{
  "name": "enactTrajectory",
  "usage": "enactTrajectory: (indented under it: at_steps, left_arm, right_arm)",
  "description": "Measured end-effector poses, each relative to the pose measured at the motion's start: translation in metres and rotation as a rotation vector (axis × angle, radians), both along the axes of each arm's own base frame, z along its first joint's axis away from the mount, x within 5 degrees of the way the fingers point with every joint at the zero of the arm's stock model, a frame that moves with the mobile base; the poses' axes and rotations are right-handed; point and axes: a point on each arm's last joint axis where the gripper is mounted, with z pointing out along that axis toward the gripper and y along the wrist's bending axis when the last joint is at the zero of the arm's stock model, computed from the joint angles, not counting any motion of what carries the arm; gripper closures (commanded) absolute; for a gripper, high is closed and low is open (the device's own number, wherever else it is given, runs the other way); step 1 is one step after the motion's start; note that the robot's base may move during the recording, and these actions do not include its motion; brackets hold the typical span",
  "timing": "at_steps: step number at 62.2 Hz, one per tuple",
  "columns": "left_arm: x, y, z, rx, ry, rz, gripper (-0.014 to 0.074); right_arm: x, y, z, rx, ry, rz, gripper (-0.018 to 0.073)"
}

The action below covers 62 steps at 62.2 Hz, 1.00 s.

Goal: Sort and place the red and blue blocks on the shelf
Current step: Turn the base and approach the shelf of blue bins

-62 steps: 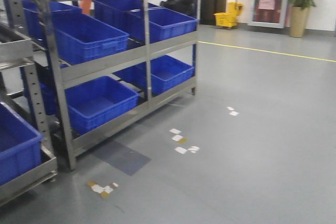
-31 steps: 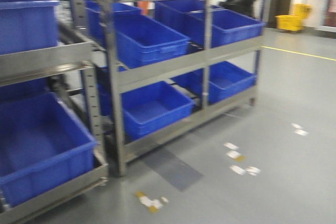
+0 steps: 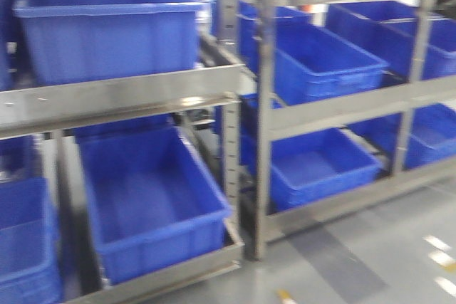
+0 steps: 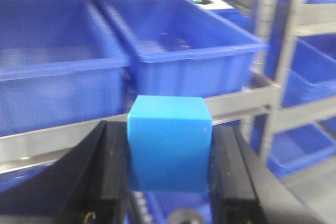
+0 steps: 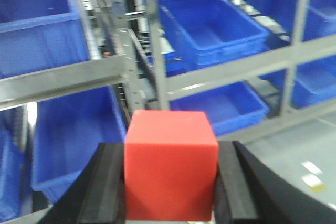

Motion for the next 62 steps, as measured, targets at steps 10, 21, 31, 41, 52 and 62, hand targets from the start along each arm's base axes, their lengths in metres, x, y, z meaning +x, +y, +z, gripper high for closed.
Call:
enactTrajectory:
  at_steps: [10,21,31,41,52,62]
  left_arm:
    - [0.0,0.0,0.0,0.0,0.0,0.0,0.0464]
    - [0.0,0.0,0.0,0.0,0.0,0.0,0.0464]
    - [0.0,0.0,0.0,0.0,0.0,0.0,0.0464]
    - [0.0,0.0,0.0,0.0,0.0,0.0,0.0464]
    - [0.0,0.0,0.0,0.0,0.0,0.0,0.0464]
    - [0.0,0.0,0.0,0.0,0.0,0.0,0.0464]
  right_arm:
    - [0.0,0.0,0.0,0.0,0.0,0.0,0.0508]
    - [0.0,0.0,0.0,0.0,0.0,0.0,0.0508]
    - [0.0,0.0,0.0,0.0,0.0,0.0,0.0508]
    - [0.0,0.0,0.0,0.0,0.0,0.0,0.0508]
    - [0.0,0.0,0.0,0.0,0.0,0.0,0.0508]
    - [0.0,0.0,0.0,0.0,0.0,0.0,0.0508]
